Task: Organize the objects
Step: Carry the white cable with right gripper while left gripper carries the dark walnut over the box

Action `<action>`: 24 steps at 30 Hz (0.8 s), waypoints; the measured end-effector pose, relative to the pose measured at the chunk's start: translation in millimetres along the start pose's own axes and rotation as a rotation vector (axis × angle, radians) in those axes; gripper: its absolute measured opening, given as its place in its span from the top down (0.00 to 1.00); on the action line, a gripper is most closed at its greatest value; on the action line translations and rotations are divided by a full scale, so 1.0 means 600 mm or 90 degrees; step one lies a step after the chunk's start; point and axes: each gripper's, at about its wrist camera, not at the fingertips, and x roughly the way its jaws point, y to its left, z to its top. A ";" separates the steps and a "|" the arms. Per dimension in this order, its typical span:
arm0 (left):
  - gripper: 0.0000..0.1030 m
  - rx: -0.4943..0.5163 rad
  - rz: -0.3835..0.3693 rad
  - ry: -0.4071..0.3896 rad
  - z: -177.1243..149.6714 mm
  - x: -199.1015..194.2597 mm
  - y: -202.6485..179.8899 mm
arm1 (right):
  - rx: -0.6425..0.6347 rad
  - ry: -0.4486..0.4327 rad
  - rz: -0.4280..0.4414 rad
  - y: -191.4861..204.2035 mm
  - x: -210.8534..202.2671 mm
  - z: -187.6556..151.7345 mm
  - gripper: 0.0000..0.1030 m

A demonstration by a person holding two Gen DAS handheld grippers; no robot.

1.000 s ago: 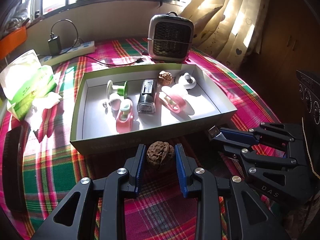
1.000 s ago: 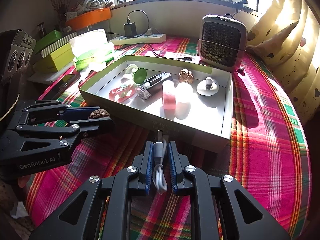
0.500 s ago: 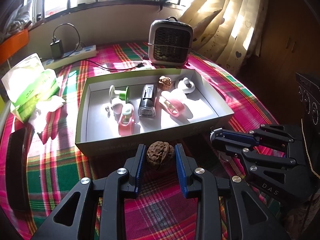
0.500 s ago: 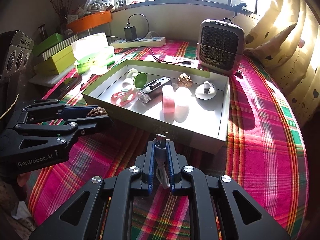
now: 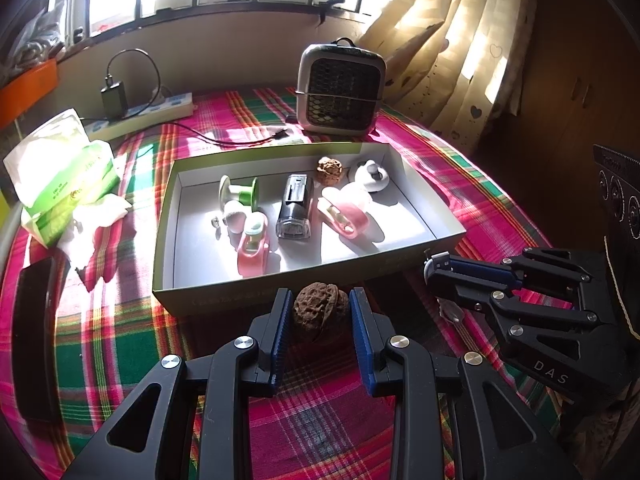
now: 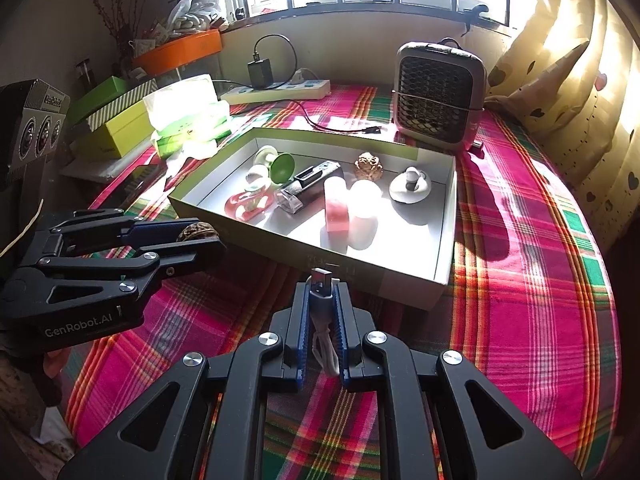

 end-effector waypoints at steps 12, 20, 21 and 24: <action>0.74 -0.006 -0.007 -0.010 0.017 -0.004 0.004 | 0.011 -0.025 -0.007 -0.016 -0.017 0.031 0.88; 0.74 -0.005 -0.007 -0.015 0.036 0.001 0.005 | 0.031 -0.034 -0.008 -0.043 -0.018 0.065 0.88; 0.74 -0.005 -0.008 -0.016 0.038 0.003 0.005 | 0.036 -0.034 -0.007 -0.047 -0.016 0.069 0.88; 0.74 -0.005 -0.007 -0.015 0.045 0.008 0.006 | 0.047 -0.033 -0.005 -0.058 -0.009 0.082 0.88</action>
